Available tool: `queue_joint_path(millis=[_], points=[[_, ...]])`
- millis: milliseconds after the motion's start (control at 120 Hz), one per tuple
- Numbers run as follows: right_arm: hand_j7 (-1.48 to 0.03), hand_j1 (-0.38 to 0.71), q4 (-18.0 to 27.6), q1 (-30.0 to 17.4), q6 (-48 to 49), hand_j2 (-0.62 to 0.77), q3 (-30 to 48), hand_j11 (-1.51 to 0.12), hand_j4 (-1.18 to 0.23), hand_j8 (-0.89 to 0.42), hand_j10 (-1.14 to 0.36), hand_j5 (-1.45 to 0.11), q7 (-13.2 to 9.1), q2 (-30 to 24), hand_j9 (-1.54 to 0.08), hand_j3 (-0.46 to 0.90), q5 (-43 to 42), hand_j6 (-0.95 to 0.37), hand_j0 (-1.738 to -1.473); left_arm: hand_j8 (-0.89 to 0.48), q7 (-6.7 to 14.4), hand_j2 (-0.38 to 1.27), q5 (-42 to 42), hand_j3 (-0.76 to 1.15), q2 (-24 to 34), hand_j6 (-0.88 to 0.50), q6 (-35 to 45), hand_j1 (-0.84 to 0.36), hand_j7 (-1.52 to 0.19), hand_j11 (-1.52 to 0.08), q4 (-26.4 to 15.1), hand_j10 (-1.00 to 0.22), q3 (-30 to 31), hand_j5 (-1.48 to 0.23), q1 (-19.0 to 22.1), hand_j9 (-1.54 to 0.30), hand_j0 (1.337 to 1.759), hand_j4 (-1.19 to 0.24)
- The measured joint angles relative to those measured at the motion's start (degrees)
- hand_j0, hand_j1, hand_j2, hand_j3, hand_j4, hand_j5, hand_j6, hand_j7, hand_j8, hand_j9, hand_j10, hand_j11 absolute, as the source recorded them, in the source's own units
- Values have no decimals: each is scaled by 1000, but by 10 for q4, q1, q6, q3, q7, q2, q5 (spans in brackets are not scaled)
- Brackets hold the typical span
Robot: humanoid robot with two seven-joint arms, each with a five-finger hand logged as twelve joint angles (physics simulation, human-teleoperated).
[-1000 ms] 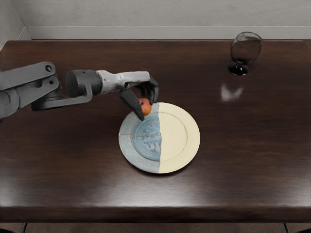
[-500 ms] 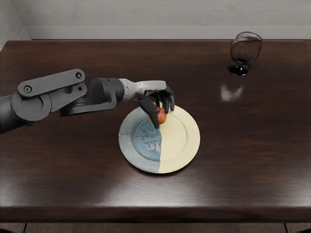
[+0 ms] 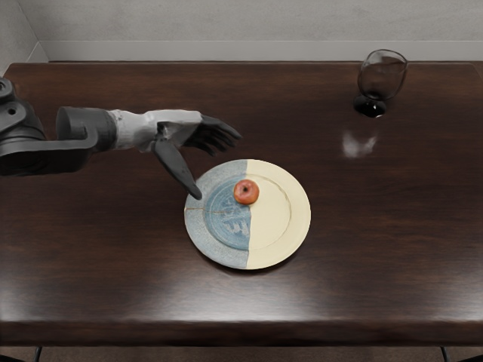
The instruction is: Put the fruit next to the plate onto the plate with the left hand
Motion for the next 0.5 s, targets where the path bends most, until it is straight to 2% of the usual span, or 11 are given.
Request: queue_joint_path(millis=[125, 217, 292, 392, 450, 500], points=[[0, -349, 0, 1, 0, 0, 0, 0, 0, 0, 0, 0, -1, 0, 0, 0, 0, 0, -1658, -202, 26, 62, -180, 0, 136, -212, -102, 106, -276, -276, -32, -205, -11, -276, 3, -276, 1658, -212], [0, -349, 2, 2, 0, 0, -3, 0, 0, 0, 0, 0, -1, 0, 0, 0, 0, 0, -1658, -137, 33, 42, -275, 0, 188, -144, -127, 184, -187, -187, -44, -139, -14, -187, 28, -187, 1658, -144], [0, -349, 2, 2, 0, 0, -4, 0, 0, 0, 0, 0, -1, 0, 0, 0, 0, 0, -1658, -99, 38, 30, -311, 0, 243, -104, -137, 230, -135, -135, -49, -101, -15, -135, 44, -135, 1658, -104], [0, -349, 3, 2, 0, 0, -5, 0, 0, 0, 0, 0, -1, 0, 0, 0, 0, 0, -1658, -66, 88, 20, -330, 0, 300, -69, -142, 270, -90, -90, -53, -67, -14, -90, 48, -90, 1658, -68], [0, -349, 4, 2, 0, 0, -5, 0, 0, 0, 0, 0, -1, 0, 0, 0, 0, 0, -1658, -53, 104, 16, -336, 0, 314, -55, -144, 286, -72, -72, -53, -54, -13, -72, 70, -72, 1658, -55], [0, -349, 4, 2, 0, 0, -5, 0, 0, 0, 0, 0, -1, 0, 0, 0, 0, 0, -1658, -44, 112, 13, -339, 0, 314, -45, -145, 296, -60, -60, -53, -45, -14, -60, 73, -60, 1658, -45]])
